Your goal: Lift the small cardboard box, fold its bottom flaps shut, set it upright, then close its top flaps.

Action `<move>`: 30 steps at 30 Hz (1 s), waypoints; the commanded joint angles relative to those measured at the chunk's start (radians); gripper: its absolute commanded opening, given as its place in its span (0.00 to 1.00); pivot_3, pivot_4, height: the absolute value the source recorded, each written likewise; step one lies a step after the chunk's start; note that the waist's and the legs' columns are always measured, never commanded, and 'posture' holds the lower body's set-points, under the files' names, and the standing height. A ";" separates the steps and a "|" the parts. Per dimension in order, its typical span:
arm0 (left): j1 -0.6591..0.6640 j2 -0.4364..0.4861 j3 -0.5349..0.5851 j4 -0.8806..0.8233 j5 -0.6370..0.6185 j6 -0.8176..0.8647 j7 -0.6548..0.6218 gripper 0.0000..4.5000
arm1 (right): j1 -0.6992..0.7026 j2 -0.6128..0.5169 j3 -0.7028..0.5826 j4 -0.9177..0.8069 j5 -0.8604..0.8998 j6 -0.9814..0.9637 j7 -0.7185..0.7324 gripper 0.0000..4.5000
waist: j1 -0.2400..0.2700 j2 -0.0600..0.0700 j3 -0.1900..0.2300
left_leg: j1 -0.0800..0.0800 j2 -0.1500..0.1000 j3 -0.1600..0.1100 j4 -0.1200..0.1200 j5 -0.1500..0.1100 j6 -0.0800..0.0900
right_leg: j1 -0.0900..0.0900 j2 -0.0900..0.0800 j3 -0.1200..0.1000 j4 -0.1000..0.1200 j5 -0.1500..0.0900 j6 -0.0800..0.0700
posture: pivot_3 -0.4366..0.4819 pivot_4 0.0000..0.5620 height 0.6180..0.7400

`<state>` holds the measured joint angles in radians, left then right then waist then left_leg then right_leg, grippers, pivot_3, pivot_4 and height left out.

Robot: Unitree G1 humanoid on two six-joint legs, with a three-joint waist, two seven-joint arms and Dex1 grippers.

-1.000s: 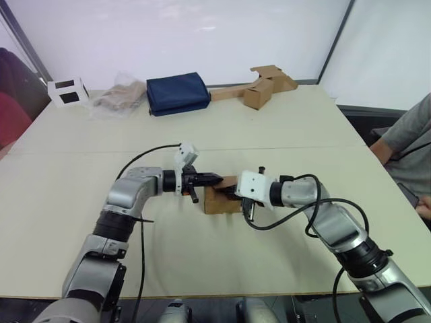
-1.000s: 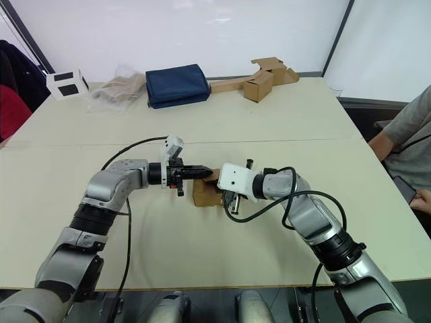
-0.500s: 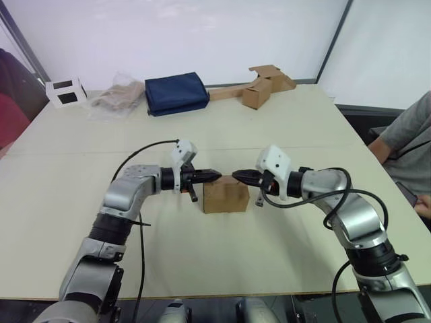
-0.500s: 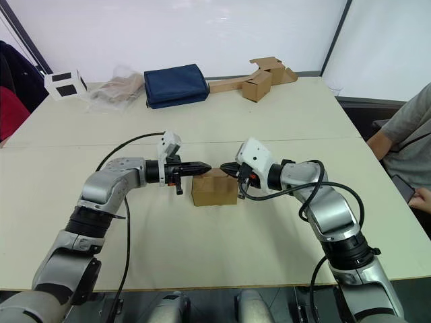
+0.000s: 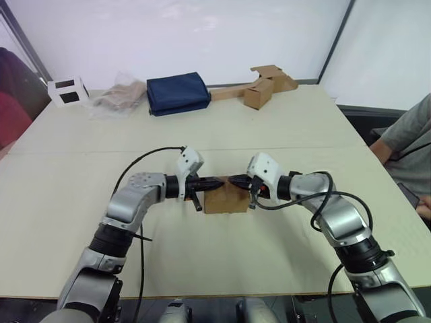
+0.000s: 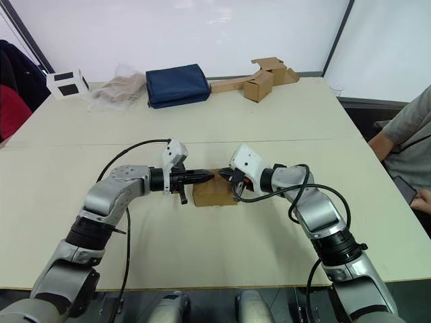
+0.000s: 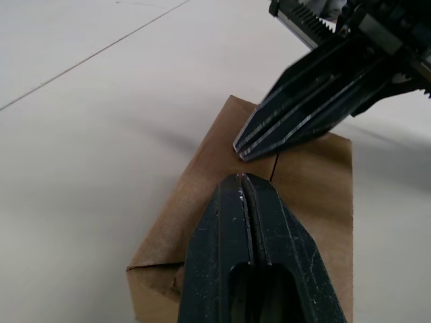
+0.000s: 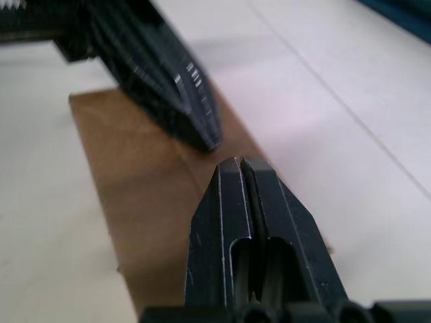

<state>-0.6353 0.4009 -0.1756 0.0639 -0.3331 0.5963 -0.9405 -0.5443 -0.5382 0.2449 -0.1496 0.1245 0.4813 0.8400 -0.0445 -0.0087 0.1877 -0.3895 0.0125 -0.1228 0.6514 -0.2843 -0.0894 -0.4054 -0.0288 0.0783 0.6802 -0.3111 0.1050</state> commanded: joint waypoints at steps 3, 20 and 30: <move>0.027 -0.015 0.021 -0.016 0.026 -0.093 0.046 0.01 | 0.010 -0.003 -0.009 0.012 -0.007 -0.021 0.000 0.00 | 0.000 0.000 0.000 | 0.000 0.000 0.000 0.000 0.000 0.000 | 0.000 0.000 0.000 0.000 0.000 0.000 | 0.48 0.27 1.00; 0.377 0.254 0.324 -0.389 -0.151 0.039 0.105 0.01 | 0.169 -0.002 -0.625 -0.135 0.569 0.325 -0.166 0.00 | 0.002 0.001 0.000 | 0.000 0.001 0.000 -0.003 0.000 0.000 | 0.000 0.000 0.001 -0.002 0.000 0.000 | 0.48 0.27 1.00; 0.605 0.315 0.395 -0.418 -0.205 0.043 0.073 0.01 | 0.497 -0.236 -0.539 -0.177 0.525 0.327 0.003 0.00 | 0.002 0.001 0.000 | 0.003 0.001 0.001 -0.003 0.000 0.000 | 0.003 0.001 0.001 -0.003 0.000 0.000 | 0.48 0.27 1.00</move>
<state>-0.0310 0.7079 0.2144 -0.3515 -0.5358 0.6654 -0.8610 -0.0447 -0.7573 -0.2994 -0.3214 0.6512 0.8270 0.8148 -0.0421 -0.0079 0.1878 -0.3868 0.0137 -0.1212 0.6483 -0.2846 -0.0890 -0.4025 -0.0283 0.0791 0.6773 -0.3111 0.1049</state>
